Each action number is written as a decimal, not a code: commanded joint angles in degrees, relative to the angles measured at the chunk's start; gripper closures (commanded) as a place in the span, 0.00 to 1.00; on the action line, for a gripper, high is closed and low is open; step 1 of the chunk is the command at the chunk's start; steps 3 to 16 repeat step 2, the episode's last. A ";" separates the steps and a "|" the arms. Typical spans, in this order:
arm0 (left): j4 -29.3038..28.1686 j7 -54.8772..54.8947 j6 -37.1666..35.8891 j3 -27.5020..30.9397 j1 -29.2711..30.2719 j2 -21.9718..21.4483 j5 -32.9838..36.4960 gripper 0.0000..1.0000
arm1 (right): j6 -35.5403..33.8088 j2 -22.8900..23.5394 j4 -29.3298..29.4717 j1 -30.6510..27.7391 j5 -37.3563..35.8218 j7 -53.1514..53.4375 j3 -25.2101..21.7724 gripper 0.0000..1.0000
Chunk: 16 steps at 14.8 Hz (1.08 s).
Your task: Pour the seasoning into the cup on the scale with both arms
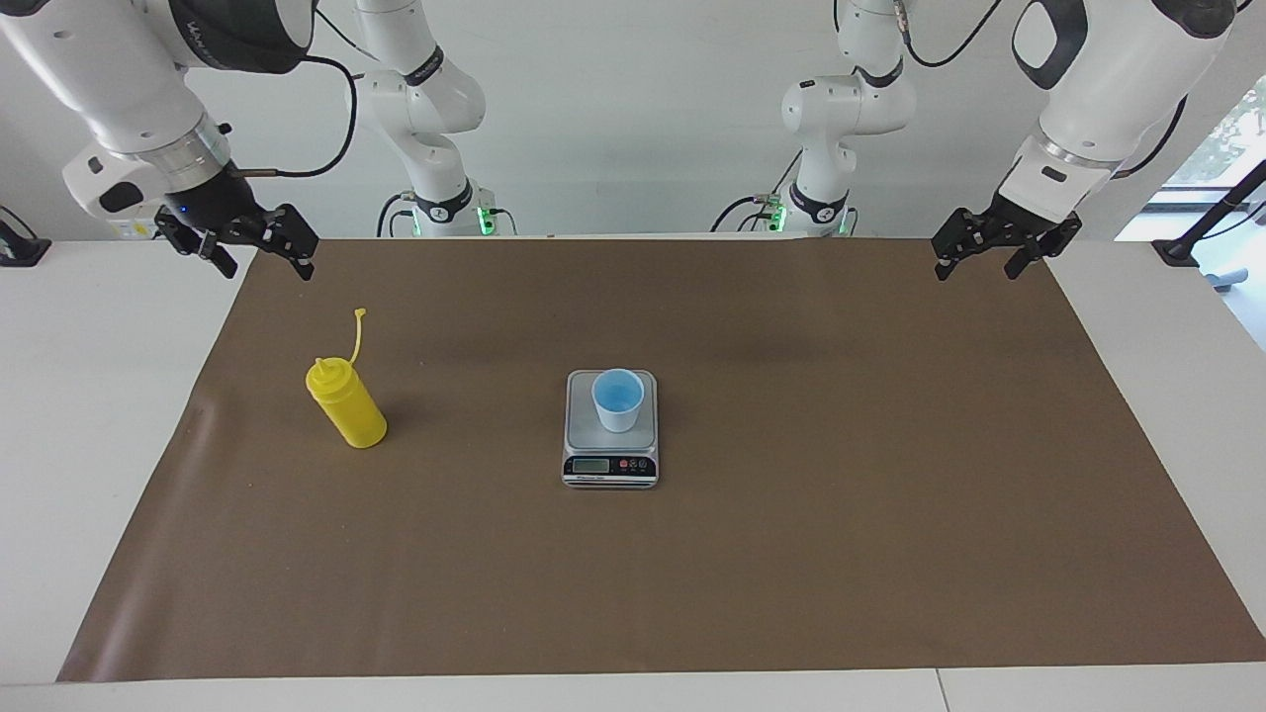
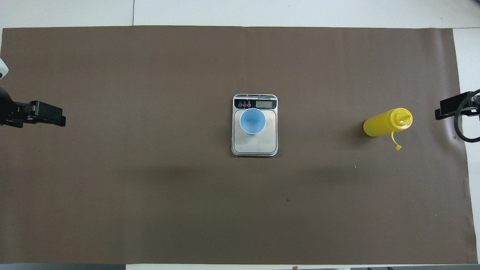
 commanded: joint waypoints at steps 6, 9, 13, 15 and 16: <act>-0.94 0.52 -0.42 -0.14 0.48 -1.20 -0.78 0.00 | 1.21 -0.76 -1.25 -0.68 -1.82 -1.50 1.20 0.00; -0.94 0.52 -0.42 -0.14 0.48 -1.20 -0.78 0.00 | 1.21 -0.76 -1.25 -0.68 -1.82 -1.50 1.20 0.00; -0.94 0.52 -0.42 -0.14 0.48 -1.20 -0.78 0.00 | 1.21 -0.76 -1.25 -0.68 -1.82 -1.50 1.20 0.00; -0.94 0.52 -0.42 -0.14 0.48 -1.20 -0.78 0.00 | 1.21 -0.76 -1.25 -0.68 -1.82 -1.50 1.20 0.00; -0.94 0.52 -0.42 -0.14 0.48 -1.20 -0.78 0.00 | 1.21 -0.76 -1.25 -0.68 -1.82 -1.50 1.20 0.00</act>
